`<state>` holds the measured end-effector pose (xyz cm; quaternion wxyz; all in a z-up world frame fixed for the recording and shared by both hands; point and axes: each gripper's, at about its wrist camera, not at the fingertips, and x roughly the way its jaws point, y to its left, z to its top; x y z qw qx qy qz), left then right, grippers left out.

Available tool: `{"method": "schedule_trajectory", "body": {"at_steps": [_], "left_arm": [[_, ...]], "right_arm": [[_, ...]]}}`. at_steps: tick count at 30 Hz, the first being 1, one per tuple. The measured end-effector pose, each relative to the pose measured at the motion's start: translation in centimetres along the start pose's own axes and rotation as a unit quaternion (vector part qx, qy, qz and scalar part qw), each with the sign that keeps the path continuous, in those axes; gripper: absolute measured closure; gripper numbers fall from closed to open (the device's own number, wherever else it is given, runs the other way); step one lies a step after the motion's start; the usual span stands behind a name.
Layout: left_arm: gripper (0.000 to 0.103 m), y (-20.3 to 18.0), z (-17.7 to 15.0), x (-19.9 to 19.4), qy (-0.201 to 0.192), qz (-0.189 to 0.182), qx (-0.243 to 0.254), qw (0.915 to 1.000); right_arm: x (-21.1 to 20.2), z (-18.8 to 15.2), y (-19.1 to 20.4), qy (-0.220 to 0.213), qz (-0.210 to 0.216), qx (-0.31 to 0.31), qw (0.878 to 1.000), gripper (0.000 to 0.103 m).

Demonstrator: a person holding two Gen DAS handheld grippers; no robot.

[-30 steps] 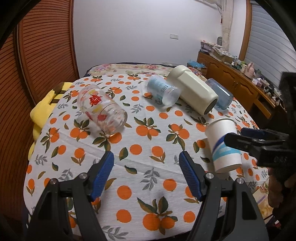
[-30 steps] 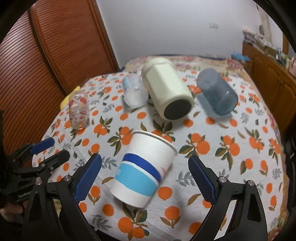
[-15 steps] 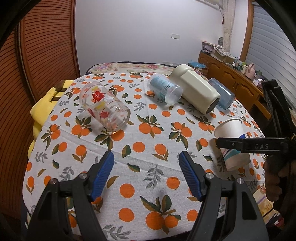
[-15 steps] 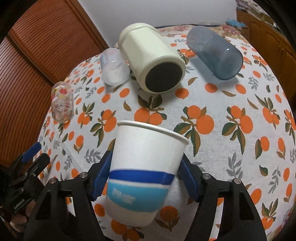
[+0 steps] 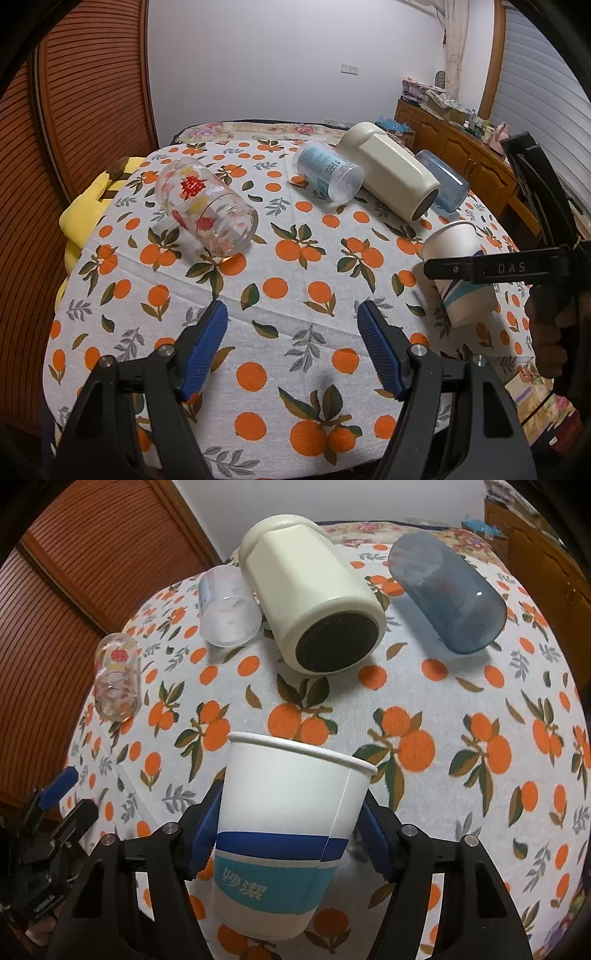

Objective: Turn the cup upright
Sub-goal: 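Rotate the right tool to turn the paper cup rim-up, then lower the upright paper cup onto the bed and open the right tool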

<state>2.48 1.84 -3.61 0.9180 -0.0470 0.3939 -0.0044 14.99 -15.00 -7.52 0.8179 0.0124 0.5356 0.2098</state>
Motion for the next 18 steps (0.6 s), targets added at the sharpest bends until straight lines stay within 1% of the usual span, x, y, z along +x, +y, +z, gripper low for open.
{"method": "schedule_trajectory", "body": {"at_steps": [6,9,11,12,15,18], "left_arm": [[0.03,0.2,-0.1,0.1,0.003,0.001,-0.001,1.0],[0.03,0.4,-0.1,0.1,0.003,0.001,-0.001,1.0],[0.03,0.3,-0.1,0.2,0.003,0.001,-0.001,1.0],[0.03,0.3,-0.1,0.2,0.004,0.001,-0.001,1.0],[0.03,0.4,-0.2,0.2,0.005,0.002,-0.001,1.0],[0.03,0.4,-0.3,0.2,0.005,0.001,-0.001,1.0]], "right_arm": [[0.5,0.6,0.1,0.004,-0.003,-0.012,1.0,0.032],[0.6,0.9,0.0,0.009,0.001,-0.008,1.0,0.032],[0.4,1.2,-0.1,0.01,0.004,-0.008,1.0,0.032],[0.3,1.2,-0.1,0.008,0.005,-0.009,1.0,0.035],[-0.3,1.2,0.3,-0.008,0.005,-0.017,1.0,0.036],[-1.7,0.7,1.2,-0.046,0.012,-0.035,0.998,0.036]]}}
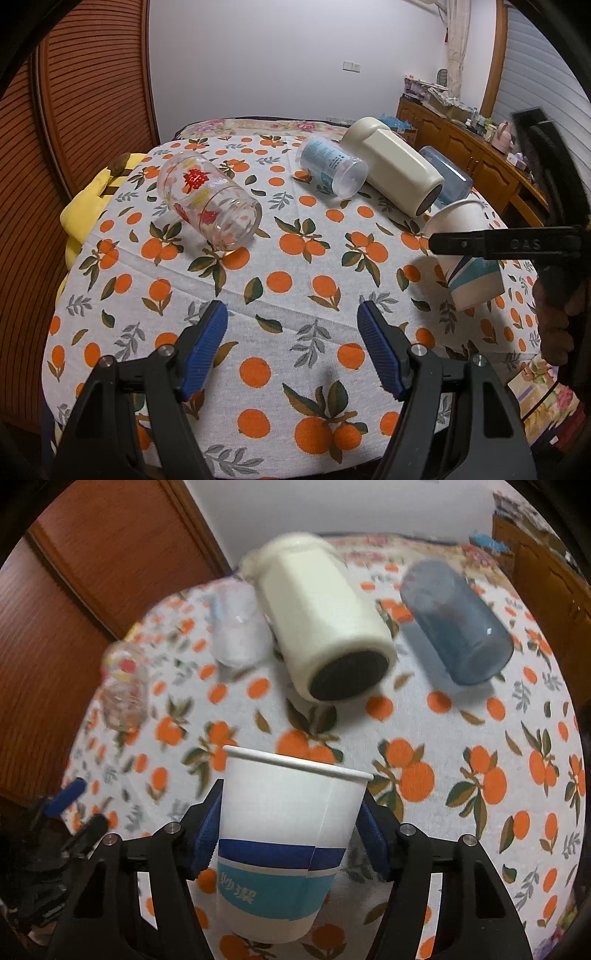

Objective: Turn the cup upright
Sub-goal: 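Lower the upright paper cup onto the bed and open the right tool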

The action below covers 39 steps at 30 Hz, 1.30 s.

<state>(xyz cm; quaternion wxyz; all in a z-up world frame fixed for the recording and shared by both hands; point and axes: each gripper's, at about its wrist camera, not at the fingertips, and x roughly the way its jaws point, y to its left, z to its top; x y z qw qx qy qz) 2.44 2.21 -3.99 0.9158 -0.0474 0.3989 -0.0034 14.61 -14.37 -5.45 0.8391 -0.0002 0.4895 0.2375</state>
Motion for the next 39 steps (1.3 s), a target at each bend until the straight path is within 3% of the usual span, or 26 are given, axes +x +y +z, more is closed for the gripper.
{"method": "schedule_trajectory", "body": {"at_steps": [9,17,29,39], "left_arm": [[0.03,0.1,-0.1,0.0,0.0,0.002,-0.003,1.0],[0.03,0.5,0.0,0.0,-0.001,0.005,-0.007,1.0],[0.03,0.5,0.0,-0.1,-0.003,0.005,-0.007,1.0],[0.03,0.9,0.0,-0.1,-0.003,0.009,-0.012,0.9999]], "right_arm": [[-1.5,-1.0,2.3,-0.087,-0.022,-0.072,0.993,0.035],[-1.1,-0.9,2.3,-0.082,-0.008,-0.078,0.994,0.039],[-3.1,-1.5,3.9,-0.16,-0.012,-0.12,0.98,0.038],[-1.4,0.3,3.9,-0.167,-0.005,-0.103,0.981,0.037]]}}
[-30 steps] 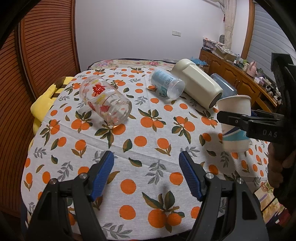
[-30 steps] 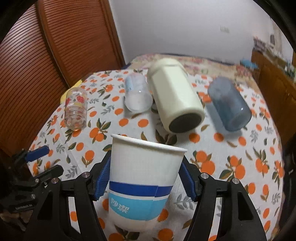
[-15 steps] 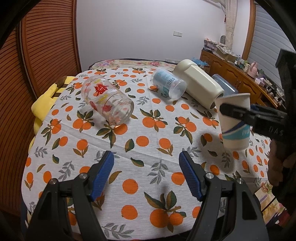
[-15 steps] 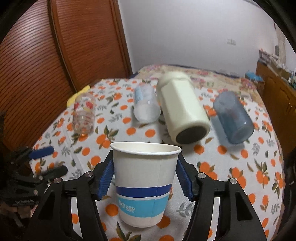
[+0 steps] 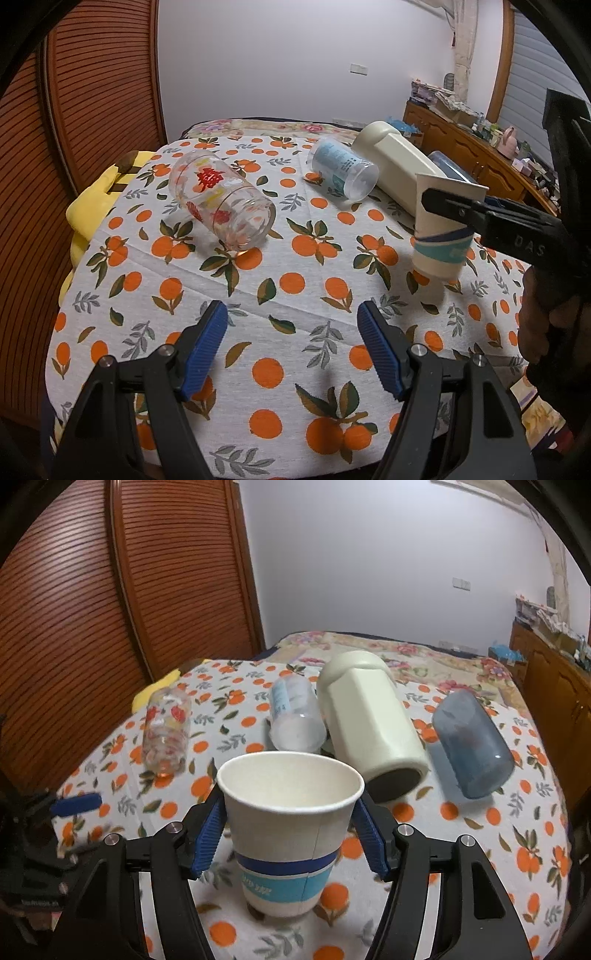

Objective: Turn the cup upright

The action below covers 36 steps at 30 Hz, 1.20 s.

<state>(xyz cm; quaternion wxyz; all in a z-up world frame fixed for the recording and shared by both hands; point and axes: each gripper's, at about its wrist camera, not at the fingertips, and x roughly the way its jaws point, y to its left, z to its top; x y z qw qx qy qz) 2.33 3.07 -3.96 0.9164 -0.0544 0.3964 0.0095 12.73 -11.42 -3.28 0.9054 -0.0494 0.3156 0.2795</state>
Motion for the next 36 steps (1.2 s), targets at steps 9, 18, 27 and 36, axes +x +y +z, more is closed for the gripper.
{"method": "schedule_trajectory", "body": {"at_steps": [9,18,27,36], "left_arm": [[0.03,0.5,-0.1,-0.3,-0.004,0.0,-0.006,1.0],[0.03,0.0,0.2,-1.4,-0.034,-0.007,-0.005,0.9994],[0.03,-1.2,0.9,-3.2,-0.08,-0.001,0.015,0.9966],[0.019,-2.9,1.4,-5.5,-0.128,-0.004,0.033,0.9913]], "right_arm": [[-0.8,-1.6,0.9,0.02,-0.003,-0.024,1.0,0.037],[-2.1,-2.8,1.4,0.025,0.008,-0.016,1.0,0.027],[-4.6,-3.1,1.1,0.003,0.014,0.013,1.0,0.022],[-9.4,-4.0,0.4,-0.06,-0.036,0.042,0.997,0.013]]}}
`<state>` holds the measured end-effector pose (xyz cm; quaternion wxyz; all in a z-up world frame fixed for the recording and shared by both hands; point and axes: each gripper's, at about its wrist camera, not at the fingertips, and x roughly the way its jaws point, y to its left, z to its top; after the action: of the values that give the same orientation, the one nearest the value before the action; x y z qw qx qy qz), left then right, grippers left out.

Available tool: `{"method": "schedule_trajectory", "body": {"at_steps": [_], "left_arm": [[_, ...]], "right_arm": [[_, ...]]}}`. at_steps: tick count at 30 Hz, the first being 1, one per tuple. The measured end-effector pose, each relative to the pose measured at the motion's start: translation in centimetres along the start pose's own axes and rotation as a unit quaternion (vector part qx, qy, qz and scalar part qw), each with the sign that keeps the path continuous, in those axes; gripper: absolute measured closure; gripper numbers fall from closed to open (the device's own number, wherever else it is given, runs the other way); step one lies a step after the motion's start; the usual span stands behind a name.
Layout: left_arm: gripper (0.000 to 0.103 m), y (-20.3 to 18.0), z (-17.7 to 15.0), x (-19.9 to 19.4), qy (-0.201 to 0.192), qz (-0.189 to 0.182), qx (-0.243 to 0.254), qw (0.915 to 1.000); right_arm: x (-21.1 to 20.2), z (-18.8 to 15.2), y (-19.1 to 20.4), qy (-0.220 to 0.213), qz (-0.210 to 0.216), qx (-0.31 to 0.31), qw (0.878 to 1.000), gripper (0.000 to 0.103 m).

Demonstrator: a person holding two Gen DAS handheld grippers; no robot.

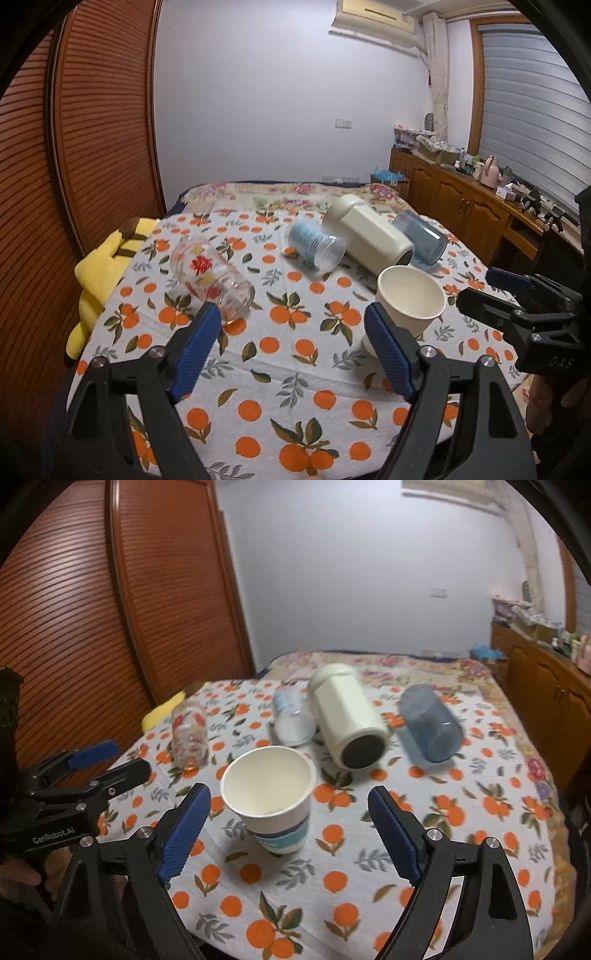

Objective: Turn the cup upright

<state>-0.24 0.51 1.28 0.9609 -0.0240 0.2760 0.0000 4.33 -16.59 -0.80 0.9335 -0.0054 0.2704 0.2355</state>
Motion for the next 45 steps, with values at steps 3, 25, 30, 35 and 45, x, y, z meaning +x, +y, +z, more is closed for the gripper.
{"method": "schedule_trajectory", "body": {"at_steps": [3,25,30,35,45], "left_arm": [[0.016,-0.6,0.1,-0.5,-0.009,-0.001,0.009,0.9999],[0.014,-1.9,-0.8,-2.2,-0.028,0.011,0.024,0.9993],[0.014,-1.9,-0.8,-2.2,-0.027,0.011,0.023,0.9993],[0.014,-1.9,-0.8,-2.2,-0.028,0.011,0.024,0.9993],[0.014,-2.0,-1.0,-2.4,-0.03,0.01,0.023,0.9992]], "right_arm": [[-1.2,-0.2,-0.4,-0.017,-0.021,0.004,1.0,0.01],[-3.3,-2.0,-1.8,-0.039,-0.071,0.023,0.996,0.003],[-3.3,-2.1,-1.8,-0.038,-0.07,0.024,0.997,0.003],[-3.2,-2.1,-1.8,-0.037,-0.07,0.024,0.997,0.003],[-3.3,-2.1,-1.8,-0.037,-0.07,0.025,0.997,0.003]]}}
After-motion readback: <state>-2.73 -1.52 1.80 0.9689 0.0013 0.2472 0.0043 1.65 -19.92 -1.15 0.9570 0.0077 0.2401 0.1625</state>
